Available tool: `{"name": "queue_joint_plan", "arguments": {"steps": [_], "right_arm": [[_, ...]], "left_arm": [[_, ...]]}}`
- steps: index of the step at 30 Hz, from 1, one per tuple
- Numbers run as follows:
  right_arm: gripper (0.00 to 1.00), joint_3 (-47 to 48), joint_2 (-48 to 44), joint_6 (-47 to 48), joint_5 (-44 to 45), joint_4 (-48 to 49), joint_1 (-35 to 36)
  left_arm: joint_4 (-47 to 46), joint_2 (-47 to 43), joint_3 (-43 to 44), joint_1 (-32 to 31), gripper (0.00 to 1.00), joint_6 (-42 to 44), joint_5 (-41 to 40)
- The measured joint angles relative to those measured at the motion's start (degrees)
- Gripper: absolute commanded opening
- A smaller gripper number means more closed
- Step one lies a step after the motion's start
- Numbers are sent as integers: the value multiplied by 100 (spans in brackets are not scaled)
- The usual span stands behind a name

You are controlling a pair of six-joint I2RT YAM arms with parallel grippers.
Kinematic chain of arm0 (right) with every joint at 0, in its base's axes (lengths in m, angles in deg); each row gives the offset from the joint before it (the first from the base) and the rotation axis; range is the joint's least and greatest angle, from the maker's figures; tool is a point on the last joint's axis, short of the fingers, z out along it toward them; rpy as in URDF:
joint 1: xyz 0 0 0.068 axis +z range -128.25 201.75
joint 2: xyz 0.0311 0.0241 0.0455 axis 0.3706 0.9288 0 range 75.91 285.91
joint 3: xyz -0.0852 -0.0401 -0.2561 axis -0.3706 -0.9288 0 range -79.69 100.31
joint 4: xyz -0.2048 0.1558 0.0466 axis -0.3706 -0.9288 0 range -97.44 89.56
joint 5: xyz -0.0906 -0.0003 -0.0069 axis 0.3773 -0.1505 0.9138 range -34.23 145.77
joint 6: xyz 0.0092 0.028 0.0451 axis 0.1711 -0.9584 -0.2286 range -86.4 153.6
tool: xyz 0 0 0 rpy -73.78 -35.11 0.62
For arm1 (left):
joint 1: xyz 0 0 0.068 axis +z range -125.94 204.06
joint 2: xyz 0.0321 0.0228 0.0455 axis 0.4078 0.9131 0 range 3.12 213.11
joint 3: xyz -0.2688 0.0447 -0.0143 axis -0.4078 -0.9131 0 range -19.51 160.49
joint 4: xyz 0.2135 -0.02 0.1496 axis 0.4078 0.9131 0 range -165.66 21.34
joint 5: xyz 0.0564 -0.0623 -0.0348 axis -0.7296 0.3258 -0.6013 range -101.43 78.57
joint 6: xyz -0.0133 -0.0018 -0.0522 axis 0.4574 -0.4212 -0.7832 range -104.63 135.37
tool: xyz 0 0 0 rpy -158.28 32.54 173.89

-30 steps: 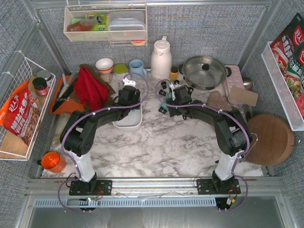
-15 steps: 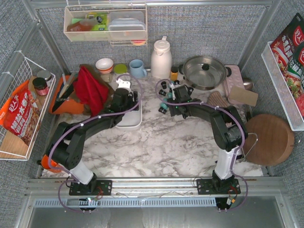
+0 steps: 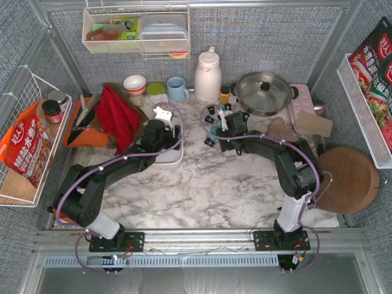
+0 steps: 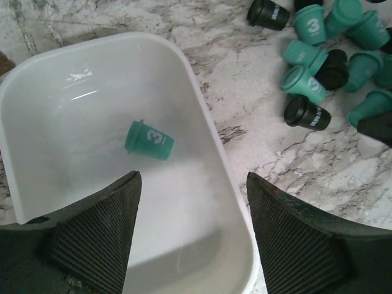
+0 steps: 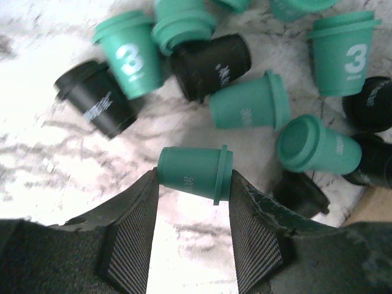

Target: Mix the coffee capsules in the storage basket

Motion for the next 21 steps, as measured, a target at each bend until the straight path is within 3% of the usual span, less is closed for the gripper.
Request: {"name": "queue_joint_plan", "arguments": {"steps": [7, 11, 16, 21], "right_arm": [[45, -1853, -1451, 614, -533, 1403, 365], [47, -3217, -2059, 1305, -918, 3357, 595], [46, -4312, -1663, 2356, -1672, 5989, 614], [46, -4437, -1429, 3008, -2450, 7316, 651]], "left_arm": [[216, -103, 354, -11, 75, -24, 531], [367, -103, 533, -31, 71, -114, 1064], [461, -15, 621, -109, 66, -232, 1853], [496, 68, 588, -315, 64, -234, 2559]]}}
